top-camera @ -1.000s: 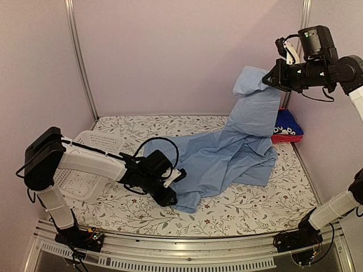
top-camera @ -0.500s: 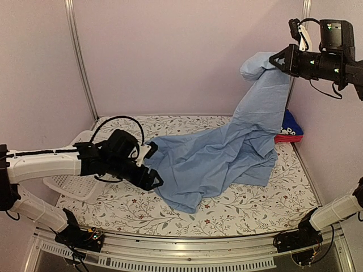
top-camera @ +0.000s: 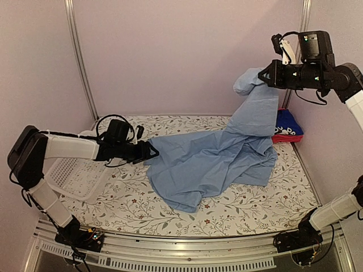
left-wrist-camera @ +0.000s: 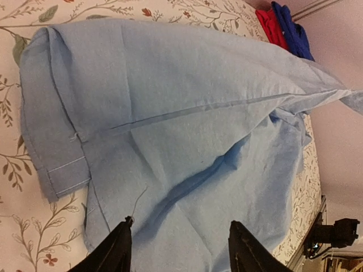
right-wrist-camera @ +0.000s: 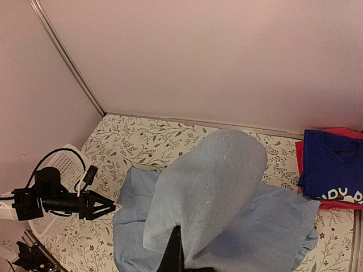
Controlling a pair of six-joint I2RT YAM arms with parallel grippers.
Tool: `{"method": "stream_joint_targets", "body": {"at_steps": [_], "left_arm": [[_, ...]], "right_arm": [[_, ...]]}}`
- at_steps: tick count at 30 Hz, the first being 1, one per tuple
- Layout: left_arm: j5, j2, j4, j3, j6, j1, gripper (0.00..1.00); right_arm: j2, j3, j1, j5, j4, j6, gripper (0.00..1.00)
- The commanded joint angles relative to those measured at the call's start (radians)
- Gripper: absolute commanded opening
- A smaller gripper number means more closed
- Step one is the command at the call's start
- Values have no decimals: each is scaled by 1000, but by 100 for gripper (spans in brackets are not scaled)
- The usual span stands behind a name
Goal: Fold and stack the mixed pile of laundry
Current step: Adjust the crumpled shirt at the center of the board.
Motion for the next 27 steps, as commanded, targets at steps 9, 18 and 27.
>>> {"method": "stream_joint_targets", "body": {"at_steps": [9, 18, 27], "left_arm": [[-155, 294, -126, 297, 34, -12, 59], [-154, 299, -411, 463, 538, -25, 54], [-31, 376, -493, 529, 913, 6, 48]], "right_arm": [[-8, 2, -13, 57, 39, -24, 0], [29, -69, -18, 12, 71, -29, 0], [50, -146, -53, -45, 113, -3, 0]]}}
